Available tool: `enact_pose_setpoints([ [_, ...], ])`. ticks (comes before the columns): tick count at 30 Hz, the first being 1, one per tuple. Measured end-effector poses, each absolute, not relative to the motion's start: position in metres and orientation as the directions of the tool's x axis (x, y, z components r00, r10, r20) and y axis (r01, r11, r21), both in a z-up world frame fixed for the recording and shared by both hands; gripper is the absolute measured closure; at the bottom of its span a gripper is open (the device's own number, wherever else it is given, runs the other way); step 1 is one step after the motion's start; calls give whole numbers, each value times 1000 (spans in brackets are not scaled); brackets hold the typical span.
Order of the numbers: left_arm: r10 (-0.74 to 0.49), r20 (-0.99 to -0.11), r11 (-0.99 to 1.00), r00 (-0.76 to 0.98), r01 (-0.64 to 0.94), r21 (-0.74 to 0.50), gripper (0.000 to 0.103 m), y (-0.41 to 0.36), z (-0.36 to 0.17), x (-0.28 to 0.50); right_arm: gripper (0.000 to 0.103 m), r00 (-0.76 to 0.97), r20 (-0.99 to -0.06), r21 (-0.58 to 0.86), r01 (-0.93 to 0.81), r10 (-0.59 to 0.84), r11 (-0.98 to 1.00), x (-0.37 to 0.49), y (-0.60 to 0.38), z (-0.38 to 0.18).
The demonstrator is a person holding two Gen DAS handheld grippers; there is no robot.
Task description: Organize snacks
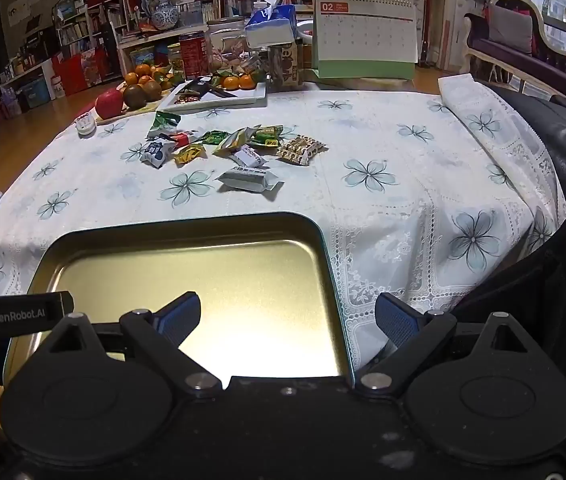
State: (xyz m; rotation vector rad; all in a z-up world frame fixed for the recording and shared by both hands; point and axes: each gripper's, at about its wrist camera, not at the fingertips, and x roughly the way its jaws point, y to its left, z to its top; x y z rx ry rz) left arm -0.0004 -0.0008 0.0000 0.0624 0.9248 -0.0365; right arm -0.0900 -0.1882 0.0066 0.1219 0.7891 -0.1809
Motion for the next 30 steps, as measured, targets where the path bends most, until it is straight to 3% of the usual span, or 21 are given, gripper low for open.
enact_pose_setpoints([
  [30,-13,-804,992,595,111,66,25,-9,-3,-3,4,688,-717,37,198,-112,980,-90,-188,6],
])
